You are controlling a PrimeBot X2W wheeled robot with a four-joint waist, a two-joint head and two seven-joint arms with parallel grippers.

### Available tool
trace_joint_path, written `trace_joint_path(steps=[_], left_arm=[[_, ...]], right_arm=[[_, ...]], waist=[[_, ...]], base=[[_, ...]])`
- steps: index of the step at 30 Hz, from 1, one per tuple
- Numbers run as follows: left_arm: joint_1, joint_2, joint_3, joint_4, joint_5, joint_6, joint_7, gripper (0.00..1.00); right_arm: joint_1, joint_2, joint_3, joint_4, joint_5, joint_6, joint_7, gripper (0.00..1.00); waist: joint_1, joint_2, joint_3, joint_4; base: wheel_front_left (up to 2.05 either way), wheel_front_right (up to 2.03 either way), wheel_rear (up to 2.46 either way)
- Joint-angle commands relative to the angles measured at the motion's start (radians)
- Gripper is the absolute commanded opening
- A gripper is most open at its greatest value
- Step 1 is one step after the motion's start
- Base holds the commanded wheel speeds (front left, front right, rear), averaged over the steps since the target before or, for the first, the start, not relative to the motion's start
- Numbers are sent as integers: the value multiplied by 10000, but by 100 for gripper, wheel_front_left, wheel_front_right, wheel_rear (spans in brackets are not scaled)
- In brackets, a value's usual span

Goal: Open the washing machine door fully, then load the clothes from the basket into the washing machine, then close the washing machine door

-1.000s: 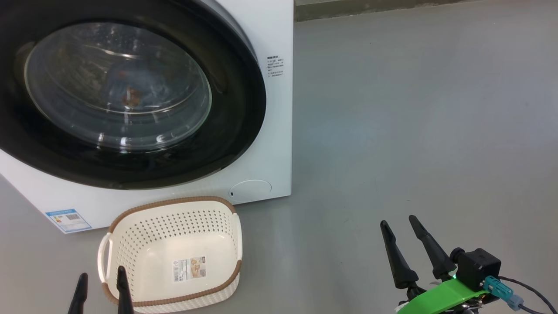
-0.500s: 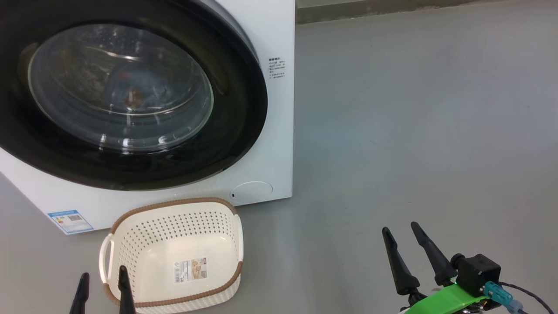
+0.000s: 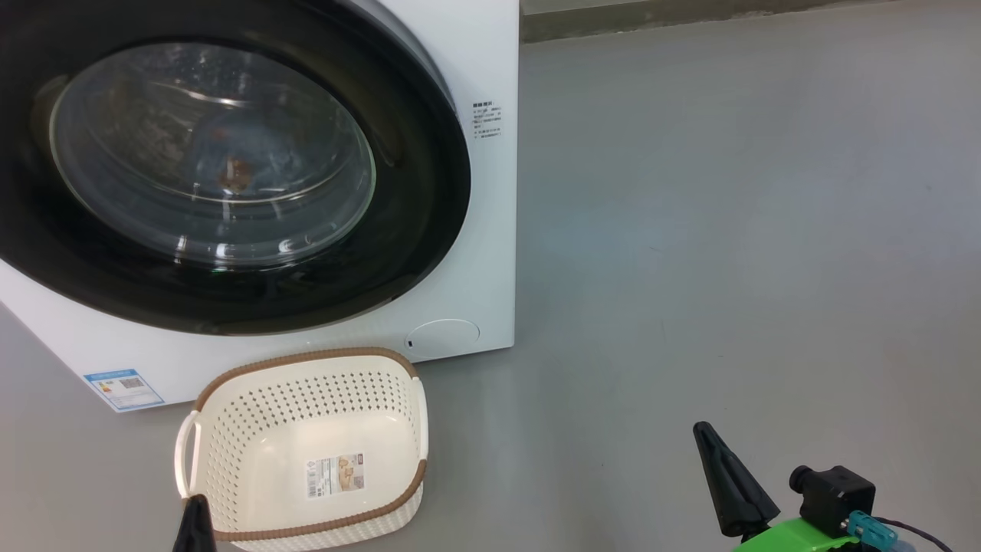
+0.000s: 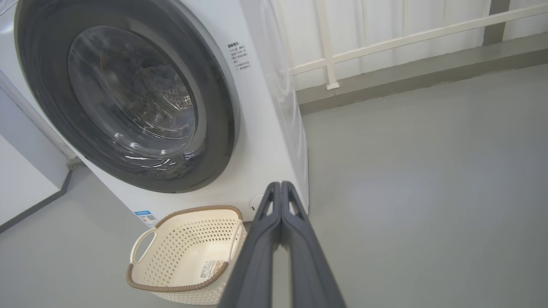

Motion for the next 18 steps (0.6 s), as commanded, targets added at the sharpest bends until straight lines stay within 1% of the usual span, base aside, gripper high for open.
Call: trace_joint_path(steps=[1,6,18], left_arm=[[-123,91,35,-154,-263,-73,31,0],[-257,131,45,-40,-849,-136,149,0],[-578,213,77,238,-2236,-300,436,0]], right_arm=[[-184,-35,-71,-272,362,-1,38,0],[-226,-70,-116,-252,930,-2,154,0],[-310,-130,-241,-237,2267,-5,439,0]], waist=[[5,0,-9,6],[-16,0,6,26],[-17,0,5,75]], base=[[0,0,0],[0,0,0],[0,0,0]])
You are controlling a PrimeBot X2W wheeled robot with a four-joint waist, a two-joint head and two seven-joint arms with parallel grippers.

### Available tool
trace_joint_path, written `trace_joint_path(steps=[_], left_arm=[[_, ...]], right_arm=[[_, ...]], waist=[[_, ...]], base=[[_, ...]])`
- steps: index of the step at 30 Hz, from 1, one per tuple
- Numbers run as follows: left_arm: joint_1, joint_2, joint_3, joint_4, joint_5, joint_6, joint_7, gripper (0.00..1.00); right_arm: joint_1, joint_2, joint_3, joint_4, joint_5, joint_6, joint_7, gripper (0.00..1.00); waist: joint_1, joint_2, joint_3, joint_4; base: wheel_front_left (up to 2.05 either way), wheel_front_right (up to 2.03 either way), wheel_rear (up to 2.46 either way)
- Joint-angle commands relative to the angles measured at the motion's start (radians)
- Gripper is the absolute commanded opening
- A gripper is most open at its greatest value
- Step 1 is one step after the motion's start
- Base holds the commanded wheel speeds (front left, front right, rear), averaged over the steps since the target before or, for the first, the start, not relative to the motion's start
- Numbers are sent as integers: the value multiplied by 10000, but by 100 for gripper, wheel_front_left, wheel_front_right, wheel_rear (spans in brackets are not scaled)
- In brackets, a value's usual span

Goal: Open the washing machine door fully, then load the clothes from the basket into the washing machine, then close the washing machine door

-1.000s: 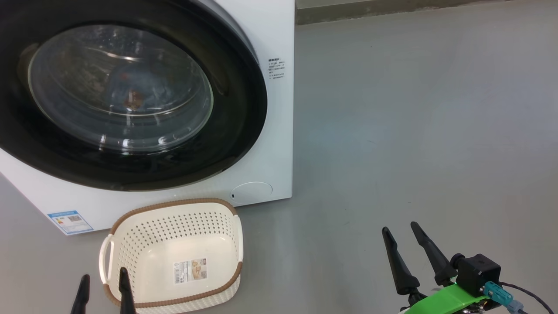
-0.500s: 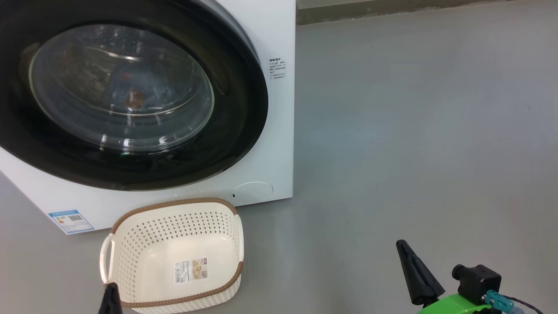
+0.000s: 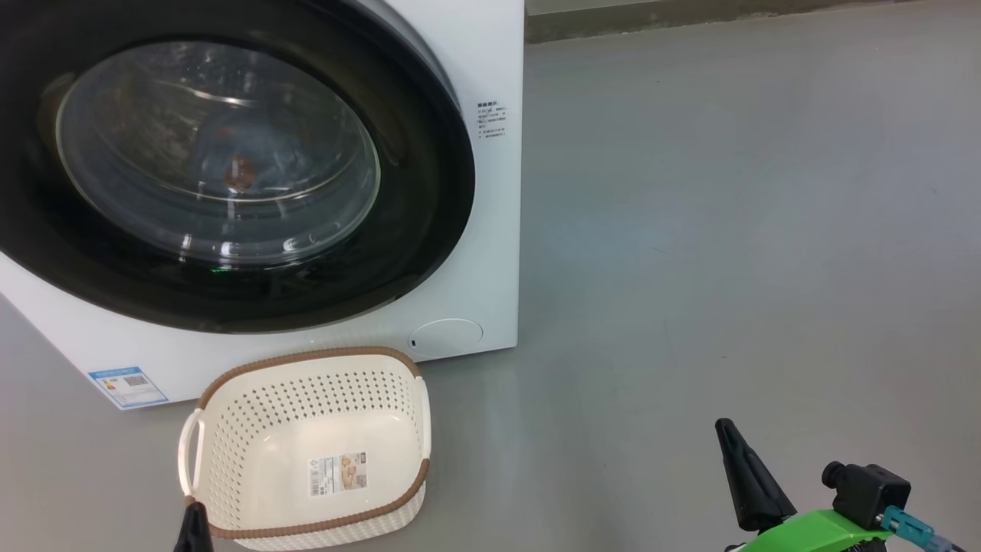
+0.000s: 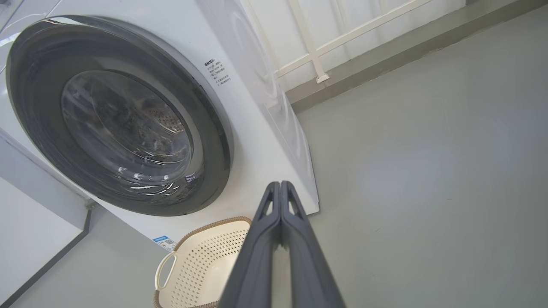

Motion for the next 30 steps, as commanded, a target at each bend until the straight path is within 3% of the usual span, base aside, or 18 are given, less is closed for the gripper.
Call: trace_joint_path(steps=[1,30], left_arm=[[-488,156,79,-115,-387,-121,60,0],[-1172,290,231,400,-3551,-482,779,0]], right_arm=[[-303,-62,-16,-239,481,-5,101,0],[-461,-138,-393,-236,3520,-10,833,0]], waist=[[0,0,-1,10],[0,0,-10,123]], base=[[0,0,0],[0,0,0]])
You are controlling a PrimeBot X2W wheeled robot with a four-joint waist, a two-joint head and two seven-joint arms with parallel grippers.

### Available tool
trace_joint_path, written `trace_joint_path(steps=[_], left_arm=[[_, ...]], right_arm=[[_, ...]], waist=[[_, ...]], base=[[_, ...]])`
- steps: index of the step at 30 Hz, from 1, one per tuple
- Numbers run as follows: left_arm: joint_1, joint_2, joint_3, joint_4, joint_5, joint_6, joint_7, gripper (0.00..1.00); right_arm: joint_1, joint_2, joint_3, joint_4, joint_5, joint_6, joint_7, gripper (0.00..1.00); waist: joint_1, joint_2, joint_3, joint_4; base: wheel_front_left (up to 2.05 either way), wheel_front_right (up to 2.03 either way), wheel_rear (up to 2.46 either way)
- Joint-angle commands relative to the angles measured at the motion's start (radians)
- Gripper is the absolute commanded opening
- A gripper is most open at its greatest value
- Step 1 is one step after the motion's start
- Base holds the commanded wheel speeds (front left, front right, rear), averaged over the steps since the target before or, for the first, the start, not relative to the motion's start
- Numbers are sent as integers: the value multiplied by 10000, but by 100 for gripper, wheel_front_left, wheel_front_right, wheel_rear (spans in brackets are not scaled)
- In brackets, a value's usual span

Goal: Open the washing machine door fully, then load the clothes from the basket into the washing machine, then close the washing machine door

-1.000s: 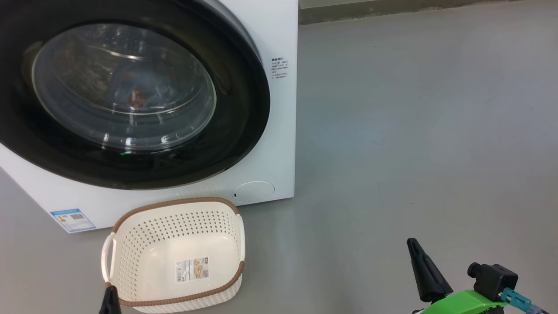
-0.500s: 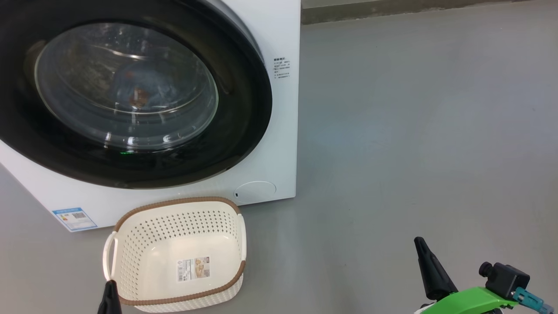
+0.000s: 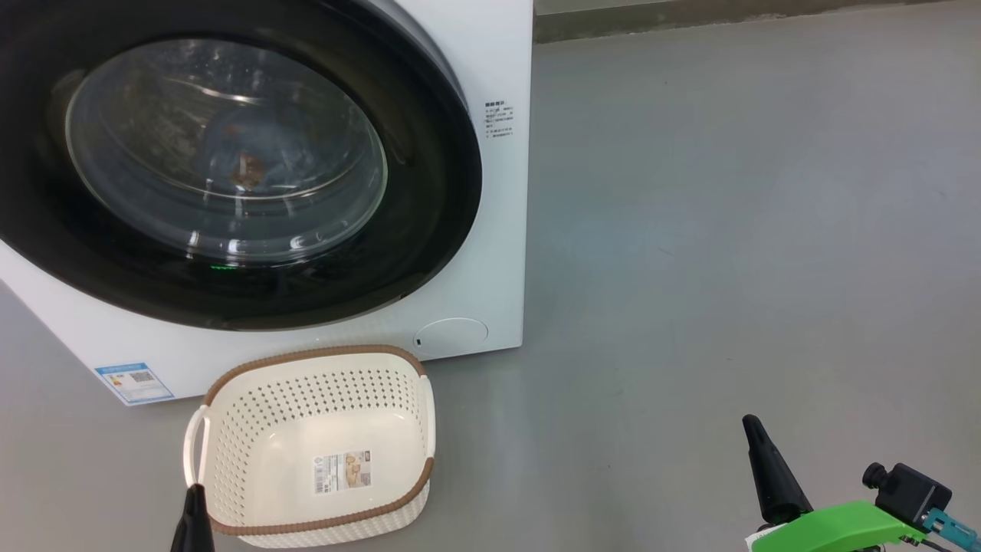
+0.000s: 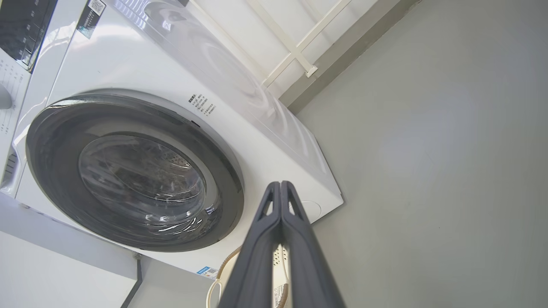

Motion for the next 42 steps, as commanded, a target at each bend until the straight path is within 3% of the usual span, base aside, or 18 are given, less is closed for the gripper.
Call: trace_joint_path(steps=[1,42], left_arm=[[-475,221,195,-143,-323,-154,60,0],[-1484,326,545,633,-4856,-679,1219,0]], right_arm=[[-412,-98,-17,-238,312,-11,78,0],[-652,-113,-706,-224,4653,-19,1261,0]], waist=[[0,0,-1,6],[0,0,-15,172]], base=[[0,0,0],[0,0,0]])
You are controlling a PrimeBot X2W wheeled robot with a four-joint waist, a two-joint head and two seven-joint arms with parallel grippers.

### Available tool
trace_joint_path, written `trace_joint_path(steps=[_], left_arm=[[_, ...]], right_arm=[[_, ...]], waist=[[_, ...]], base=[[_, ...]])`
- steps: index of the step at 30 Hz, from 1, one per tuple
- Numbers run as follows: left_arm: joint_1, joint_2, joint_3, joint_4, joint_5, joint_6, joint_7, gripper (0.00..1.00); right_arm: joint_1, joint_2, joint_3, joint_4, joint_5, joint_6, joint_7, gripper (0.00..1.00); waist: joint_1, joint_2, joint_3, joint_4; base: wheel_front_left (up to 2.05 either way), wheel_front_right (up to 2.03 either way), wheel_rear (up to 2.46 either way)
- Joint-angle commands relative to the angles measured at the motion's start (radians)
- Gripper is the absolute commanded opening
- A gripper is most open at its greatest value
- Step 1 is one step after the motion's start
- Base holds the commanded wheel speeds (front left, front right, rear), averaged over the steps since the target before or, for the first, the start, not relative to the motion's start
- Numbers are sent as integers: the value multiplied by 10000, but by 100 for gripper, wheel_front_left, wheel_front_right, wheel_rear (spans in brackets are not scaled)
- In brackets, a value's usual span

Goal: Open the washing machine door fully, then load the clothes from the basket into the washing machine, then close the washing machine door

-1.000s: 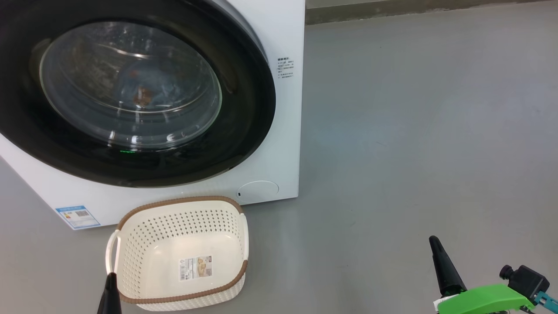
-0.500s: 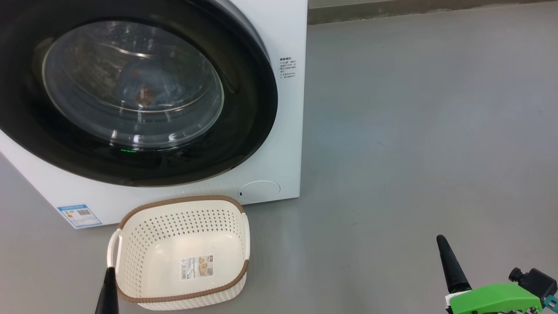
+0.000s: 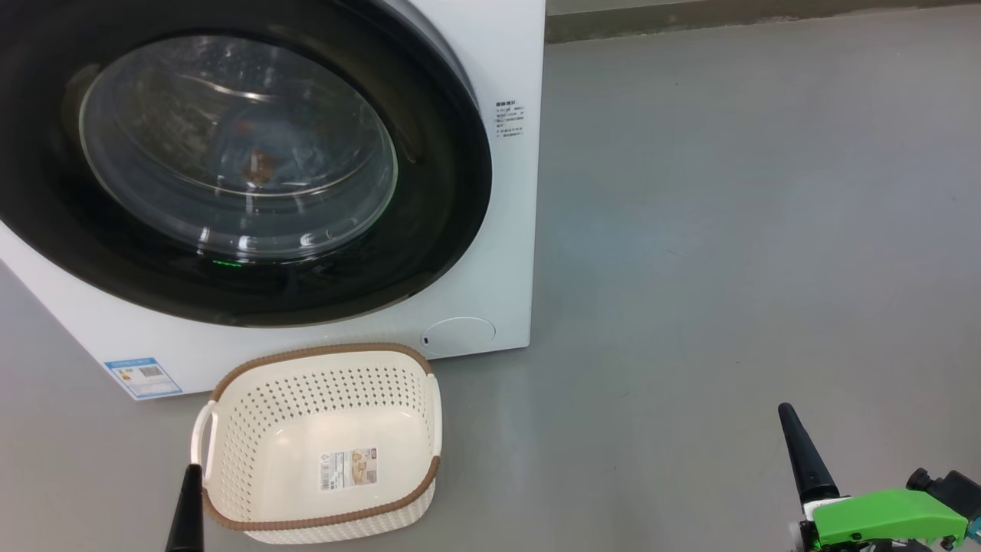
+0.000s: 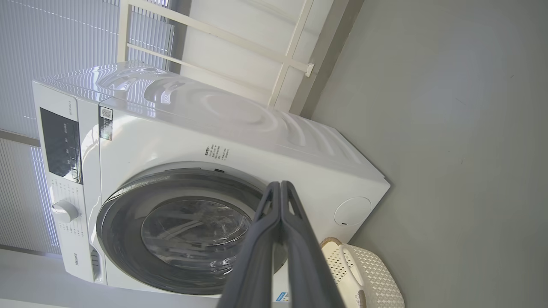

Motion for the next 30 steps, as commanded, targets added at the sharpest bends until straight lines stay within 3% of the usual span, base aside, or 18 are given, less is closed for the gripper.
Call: trace_joint_path(steps=[1,30], left_arm=[[-561,184,269,-140,-256,-169,63,0],[-1255,221,557,394,-3306,-527,892,0]], right_arm=[[-409,-99,124,-239,256,-9,60,0],[-578,-72,-398,-226,3172,-15,909,0]], waist=[[0,-1,-1,4],[0,-1,-10,117]], base=[[0,0,0],[0,0,0]])
